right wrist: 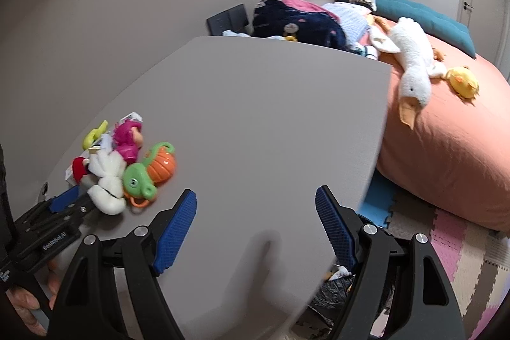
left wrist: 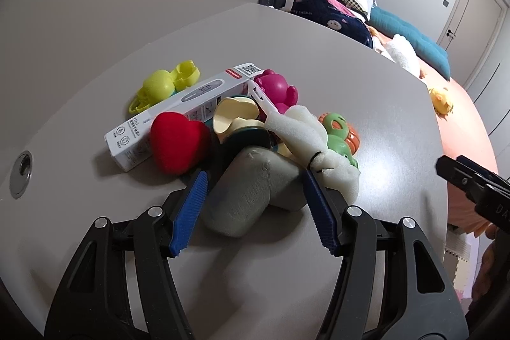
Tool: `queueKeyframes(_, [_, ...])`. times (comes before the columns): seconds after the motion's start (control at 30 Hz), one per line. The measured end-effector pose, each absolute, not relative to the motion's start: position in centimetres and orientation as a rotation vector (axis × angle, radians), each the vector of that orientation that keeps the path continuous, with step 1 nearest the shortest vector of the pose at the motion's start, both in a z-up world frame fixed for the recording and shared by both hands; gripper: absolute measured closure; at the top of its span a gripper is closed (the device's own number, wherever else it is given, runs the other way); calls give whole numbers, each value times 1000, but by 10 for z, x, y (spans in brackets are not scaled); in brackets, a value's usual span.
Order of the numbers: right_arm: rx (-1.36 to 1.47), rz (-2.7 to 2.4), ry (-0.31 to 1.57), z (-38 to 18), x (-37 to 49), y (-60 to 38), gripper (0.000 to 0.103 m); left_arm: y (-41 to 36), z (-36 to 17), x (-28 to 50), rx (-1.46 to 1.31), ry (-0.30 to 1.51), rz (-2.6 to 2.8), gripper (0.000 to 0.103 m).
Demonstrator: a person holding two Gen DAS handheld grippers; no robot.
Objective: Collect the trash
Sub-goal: 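Return both tools to the table toward the grey plush and green toy, then grasp the green-orange toy with the right tool while the left tool grasps the grey plush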
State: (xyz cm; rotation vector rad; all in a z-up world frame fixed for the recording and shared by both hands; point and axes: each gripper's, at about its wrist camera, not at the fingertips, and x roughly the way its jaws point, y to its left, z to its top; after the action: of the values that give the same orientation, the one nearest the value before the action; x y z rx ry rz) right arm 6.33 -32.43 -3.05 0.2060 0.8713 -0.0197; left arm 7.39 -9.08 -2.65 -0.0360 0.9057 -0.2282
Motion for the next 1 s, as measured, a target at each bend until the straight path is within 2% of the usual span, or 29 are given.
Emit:
queueKeyframes(0.17, [196, 29, 880, -31, 79, -304, 25, -88, -29, 77, -51, 906, -242, 42])
queueKeyframes(0.2, [196, 39, 884, -32, 83, -300, 25, -87, -29, 78, -54, 904, -247, 47])
queueKeyframes(0.37, [201, 80, 909, -38, 98, -281, 25, -81, -29, 70, -58, 891, -277, 52])
queueKeyframes(0.43, [210, 95, 924, -42, 105, -275, 25, -76, -27, 65, -59, 887, -284, 60])
queueKeyframes(0.53, [204, 108, 940, -46, 111, -266, 25, -66, -23, 59, -60, 880, -283, 66])
queueKeyframes(0.77, [226, 140, 955, -53, 124, -250, 25, -54, -25, 60, -51, 890, -280, 69])
queueKeyframes(0.87, [220, 154, 967, -53, 129, -242, 25, -51, -26, 62, -69, 895, -286, 67])
queueKeyframes(0.9, [221, 161, 971, -54, 130, -240, 25, -51, -26, 63, -65, 895, -282, 63])
queueKeyframes(0.93, [217, 171, 974, -55, 131, -237, 25, -51, -26, 63, -54, 895, -273, 52])
queueKeyframes(1.0, [201, 172, 981, -58, 133, -231, 25, -53, -27, 64, -45, 895, -265, 39])
